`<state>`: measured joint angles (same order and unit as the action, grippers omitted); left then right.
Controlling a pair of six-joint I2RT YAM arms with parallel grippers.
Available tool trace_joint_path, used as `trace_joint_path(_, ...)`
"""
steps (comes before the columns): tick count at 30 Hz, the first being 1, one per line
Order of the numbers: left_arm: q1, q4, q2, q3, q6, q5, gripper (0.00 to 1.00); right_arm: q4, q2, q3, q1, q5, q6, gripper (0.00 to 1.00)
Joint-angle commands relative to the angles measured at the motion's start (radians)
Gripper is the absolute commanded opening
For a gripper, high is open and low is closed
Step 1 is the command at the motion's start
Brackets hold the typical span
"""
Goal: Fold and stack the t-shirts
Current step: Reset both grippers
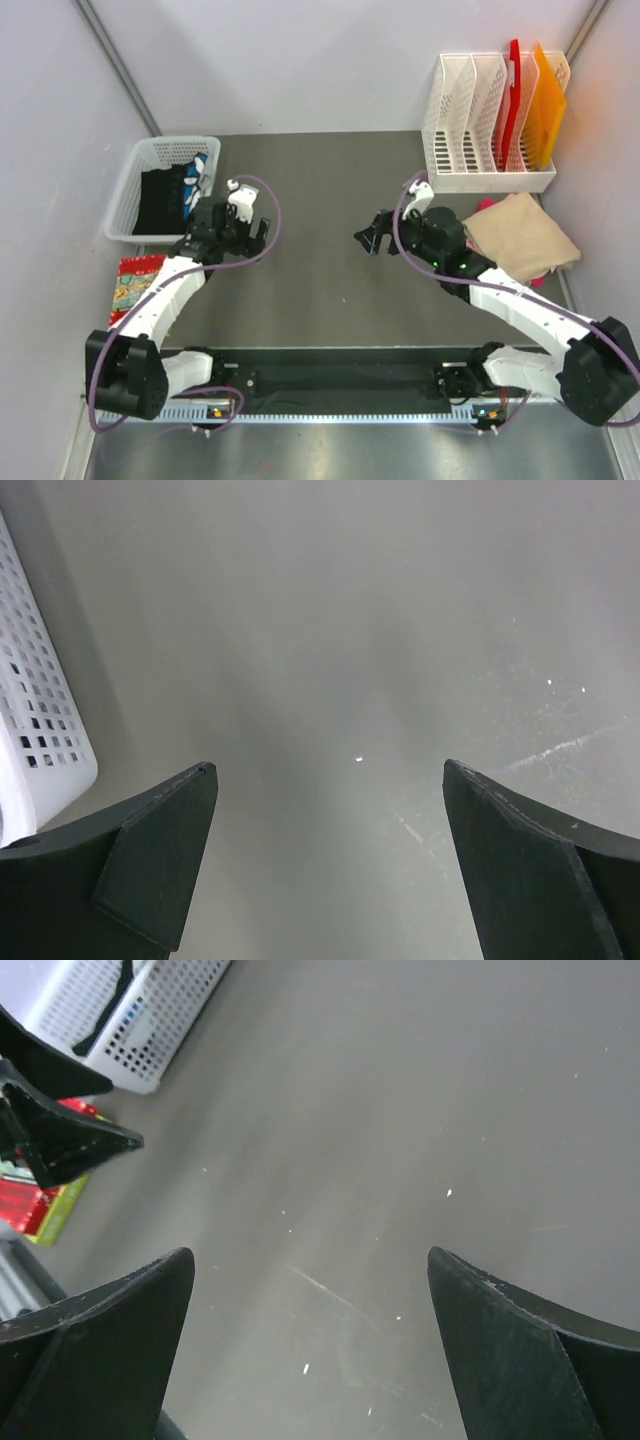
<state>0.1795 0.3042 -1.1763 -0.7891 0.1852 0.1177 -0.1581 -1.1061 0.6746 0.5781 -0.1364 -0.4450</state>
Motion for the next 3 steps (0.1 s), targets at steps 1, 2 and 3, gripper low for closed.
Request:
trace_joint_path(1, -0.012, -0.086, 0.006, 0.008, -0.01, -0.001, 0.99, -0.023, -0.026, 0.085, 0.043, 0.093, 0.048, 1.0)
trace_joint_path(2, -0.017, -0.091, 0.003, 0.01, -0.013, -0.001, 0.99, -0.018, -0.029, 0.091, 0.043, 0.1, 0.048, 1.0)
trace_joint_path(3, -0.02, -0.099, 0.003, 0.011, -0.016, -0.003, 0.99, -0.012, -0.034, 0.097, 0.045, 0.101, 0.054, 1.0)
